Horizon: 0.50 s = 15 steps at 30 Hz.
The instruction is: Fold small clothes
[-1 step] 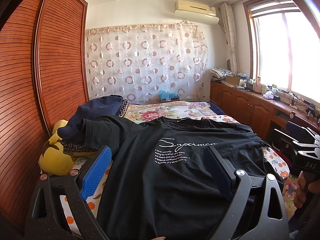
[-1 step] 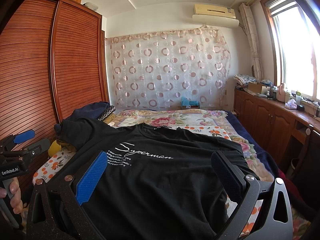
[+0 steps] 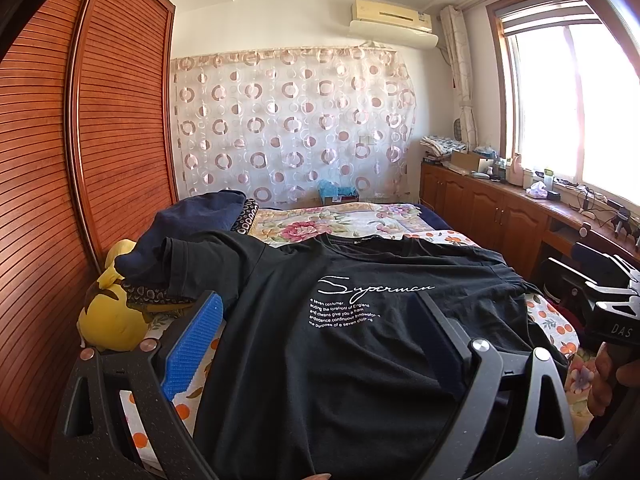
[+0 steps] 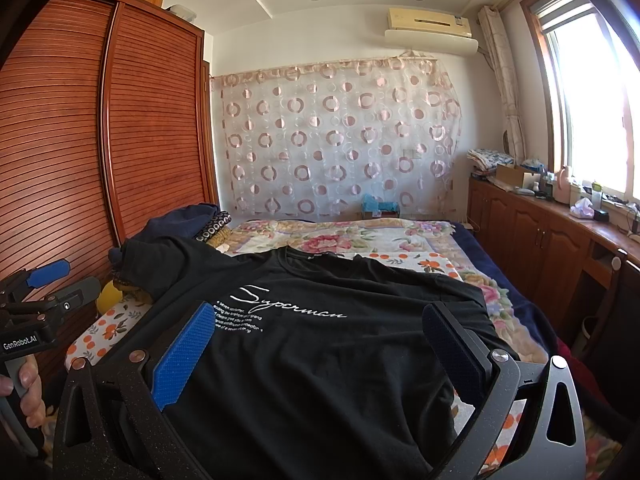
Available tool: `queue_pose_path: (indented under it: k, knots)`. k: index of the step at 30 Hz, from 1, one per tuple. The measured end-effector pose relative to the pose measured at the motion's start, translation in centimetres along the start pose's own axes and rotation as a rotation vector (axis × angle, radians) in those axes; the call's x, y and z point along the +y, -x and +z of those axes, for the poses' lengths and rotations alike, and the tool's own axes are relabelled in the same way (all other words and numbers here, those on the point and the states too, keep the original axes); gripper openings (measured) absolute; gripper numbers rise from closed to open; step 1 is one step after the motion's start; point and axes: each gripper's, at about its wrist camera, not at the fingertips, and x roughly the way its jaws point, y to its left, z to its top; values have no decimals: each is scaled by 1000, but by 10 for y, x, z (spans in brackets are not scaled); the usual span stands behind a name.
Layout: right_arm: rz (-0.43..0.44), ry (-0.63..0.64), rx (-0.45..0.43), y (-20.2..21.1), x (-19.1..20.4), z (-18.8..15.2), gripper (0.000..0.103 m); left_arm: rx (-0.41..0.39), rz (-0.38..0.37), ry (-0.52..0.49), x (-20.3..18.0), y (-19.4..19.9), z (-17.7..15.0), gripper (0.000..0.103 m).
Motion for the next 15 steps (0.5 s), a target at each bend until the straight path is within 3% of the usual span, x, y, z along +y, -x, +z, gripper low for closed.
queue_pose_path:
  k: [15]
  knots:
    - [42,7,36,-17,1,-4,103,41,35,17,9,-19,7,94]
